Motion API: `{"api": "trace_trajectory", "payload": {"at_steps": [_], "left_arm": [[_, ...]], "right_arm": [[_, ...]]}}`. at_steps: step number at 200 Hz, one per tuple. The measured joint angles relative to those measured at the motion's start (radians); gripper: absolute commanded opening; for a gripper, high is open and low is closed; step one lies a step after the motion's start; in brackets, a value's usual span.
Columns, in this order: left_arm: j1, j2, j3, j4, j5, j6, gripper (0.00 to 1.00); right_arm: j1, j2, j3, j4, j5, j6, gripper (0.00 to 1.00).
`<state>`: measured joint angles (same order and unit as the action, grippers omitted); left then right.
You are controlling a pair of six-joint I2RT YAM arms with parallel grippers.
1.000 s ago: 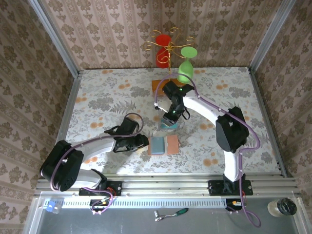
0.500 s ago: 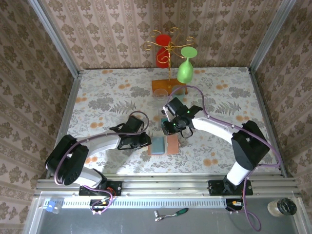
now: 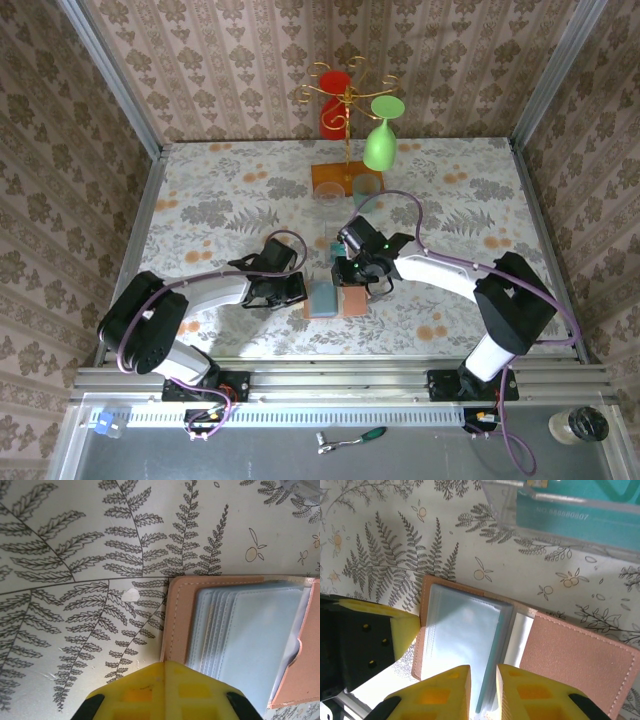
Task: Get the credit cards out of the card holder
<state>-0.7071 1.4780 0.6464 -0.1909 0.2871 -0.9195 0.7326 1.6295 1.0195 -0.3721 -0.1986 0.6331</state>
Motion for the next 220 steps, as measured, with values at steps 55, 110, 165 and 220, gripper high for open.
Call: {"api": "trace_trajectory", "payload": {"at_steps": [55,110,165,220], "left_arm": [[0.01,-0.003,0.0,-0.007,-0.002,0.001,0.06],[0.014,-0.038,0.011,-0.031,-0.005,0.008,0.15],[-0.019,-0.045,0.011,-0.034,-0.005,0.003,0.07],[-0.026,-0.009,0.01,-0.008,-0.004,-0.003,0.05]], "right_arm": [[0.007,-0.011,-0.047,0.031,-0.008,0.03,0.2],[0.008,-0.027,-0.048,0.037,-0.019,0.039,0.2],[0.015,-0.036,-0.063,0.082,-0.039,0.061,0.2],[0.019,-0.036,-0.063,0.097,-0.047,0.084,0.19]]}}
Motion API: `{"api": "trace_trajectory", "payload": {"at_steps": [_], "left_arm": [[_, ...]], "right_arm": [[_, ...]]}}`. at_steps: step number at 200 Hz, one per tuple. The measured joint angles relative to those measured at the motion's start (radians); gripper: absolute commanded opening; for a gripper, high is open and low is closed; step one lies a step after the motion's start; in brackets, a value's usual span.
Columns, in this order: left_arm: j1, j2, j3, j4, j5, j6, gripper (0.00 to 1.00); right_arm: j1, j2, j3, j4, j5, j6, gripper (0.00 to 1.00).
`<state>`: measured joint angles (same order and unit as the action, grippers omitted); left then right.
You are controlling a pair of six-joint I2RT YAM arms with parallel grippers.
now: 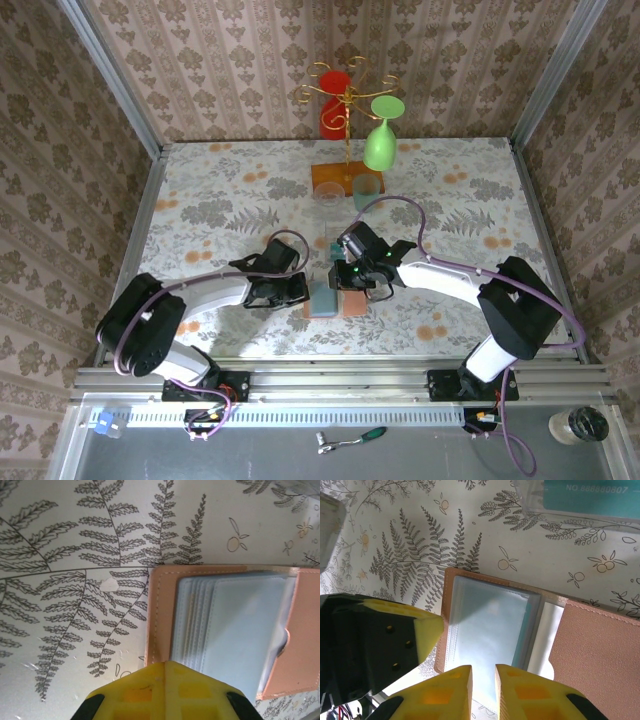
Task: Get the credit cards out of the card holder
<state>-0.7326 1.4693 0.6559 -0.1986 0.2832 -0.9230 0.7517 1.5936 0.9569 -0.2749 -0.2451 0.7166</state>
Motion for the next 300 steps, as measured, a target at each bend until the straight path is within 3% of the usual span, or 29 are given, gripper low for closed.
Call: {"api": "trace_trajectory", "payload": {"at_steps": [68,175,300], "left_arm": [[0.005,0.011,-0.008,0.012,0.0,0.0,0.05],[0.014,0.011,-0.008,0.013,0.0,0.0,0.05],[0.014,0.01,-0.015,0.025,0.0,-0.001,0.05]], "right_arm": [[0.006,0.025,0.0,0.012,-0.047,0.048,0.19],[0.032,0.088,-0.001,0.09,-0.101,0.126,0.31],[0.048,0.124,-0.001,0.092,-0.107,0.133,0.33]]}}
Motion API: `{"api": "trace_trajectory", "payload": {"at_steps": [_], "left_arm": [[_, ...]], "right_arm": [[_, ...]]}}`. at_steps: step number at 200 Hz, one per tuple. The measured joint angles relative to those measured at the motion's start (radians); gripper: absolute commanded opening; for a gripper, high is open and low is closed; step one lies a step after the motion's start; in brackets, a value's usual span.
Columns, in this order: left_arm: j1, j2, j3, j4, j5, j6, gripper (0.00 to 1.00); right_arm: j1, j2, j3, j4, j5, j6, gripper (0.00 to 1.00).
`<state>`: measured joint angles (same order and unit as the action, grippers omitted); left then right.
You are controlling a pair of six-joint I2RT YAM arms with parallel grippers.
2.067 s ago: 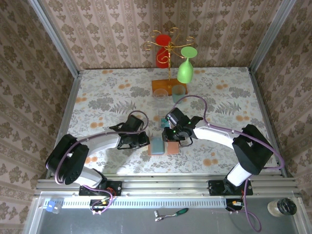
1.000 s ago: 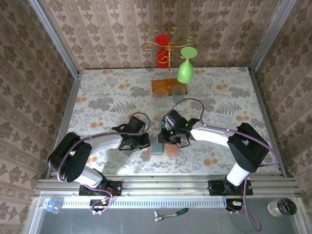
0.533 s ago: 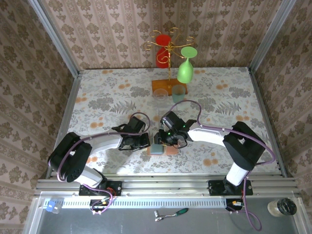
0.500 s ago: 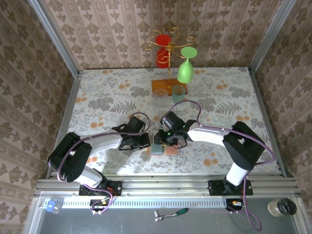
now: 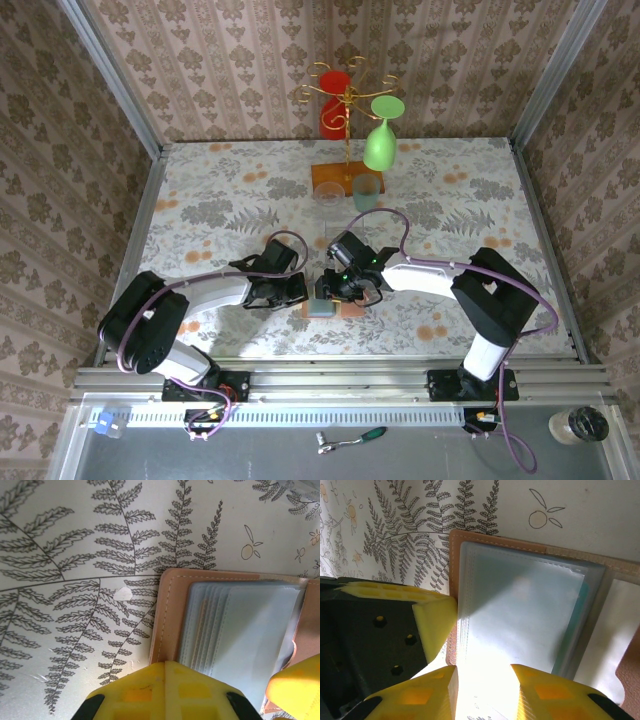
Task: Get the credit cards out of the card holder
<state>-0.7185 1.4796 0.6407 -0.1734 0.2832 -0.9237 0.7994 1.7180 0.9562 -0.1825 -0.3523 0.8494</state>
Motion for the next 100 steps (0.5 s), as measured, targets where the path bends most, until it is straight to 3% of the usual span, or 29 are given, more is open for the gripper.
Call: {"api": "trace_trajectory", "payload": {"at_steps": [100], "left_arm": [[0.0,-0.002,-0.005,0.008,0.0,0.0,0.05]], "right_arm": [[0.008,0.006,0.0,0.0,0.0,0.0,0.33]]}}
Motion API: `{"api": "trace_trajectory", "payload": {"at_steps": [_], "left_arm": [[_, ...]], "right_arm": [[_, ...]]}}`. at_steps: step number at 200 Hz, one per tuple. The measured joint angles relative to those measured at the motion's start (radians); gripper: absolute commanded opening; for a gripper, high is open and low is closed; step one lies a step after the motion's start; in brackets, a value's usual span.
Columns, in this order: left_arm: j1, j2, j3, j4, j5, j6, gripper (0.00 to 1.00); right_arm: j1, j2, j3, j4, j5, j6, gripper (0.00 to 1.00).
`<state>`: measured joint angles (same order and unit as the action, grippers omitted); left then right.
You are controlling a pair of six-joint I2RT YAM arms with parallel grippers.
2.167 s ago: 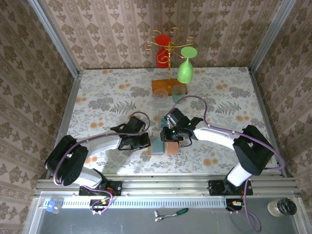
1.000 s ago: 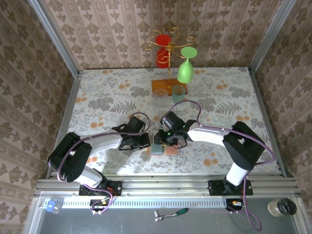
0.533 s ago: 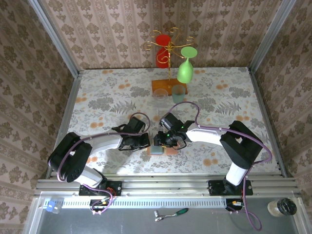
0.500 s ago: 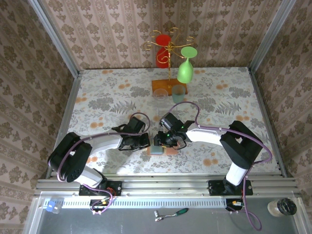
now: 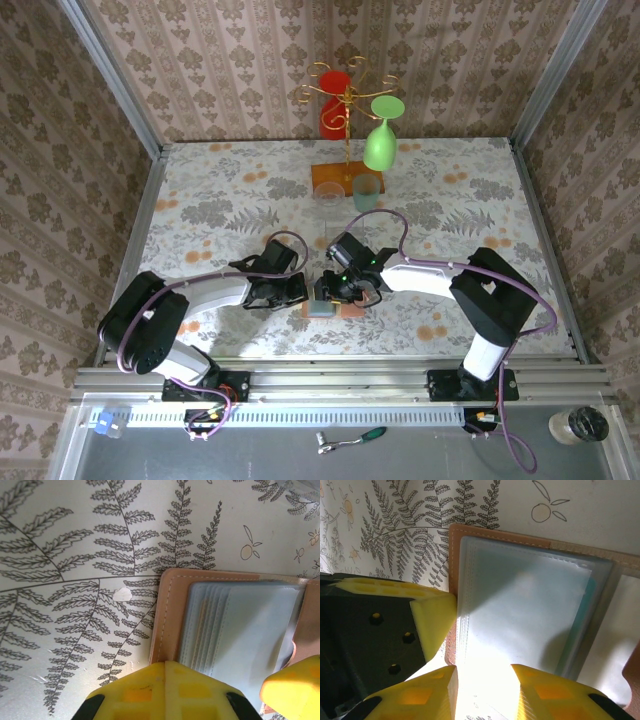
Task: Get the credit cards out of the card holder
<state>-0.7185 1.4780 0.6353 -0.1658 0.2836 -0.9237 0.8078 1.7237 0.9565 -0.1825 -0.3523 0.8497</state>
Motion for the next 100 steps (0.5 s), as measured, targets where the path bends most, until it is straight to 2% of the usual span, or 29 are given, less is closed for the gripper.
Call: {"api": "trace_trajectory", "payload": {"at_steps": [100], "left_arm": [[0.0,-0.008,-0.018,0.028,0.0,-0.007,0.05]], "right_arm": [[0.017,0.006,0.018,-0.008,0.0,-0.001,0.33]]}}
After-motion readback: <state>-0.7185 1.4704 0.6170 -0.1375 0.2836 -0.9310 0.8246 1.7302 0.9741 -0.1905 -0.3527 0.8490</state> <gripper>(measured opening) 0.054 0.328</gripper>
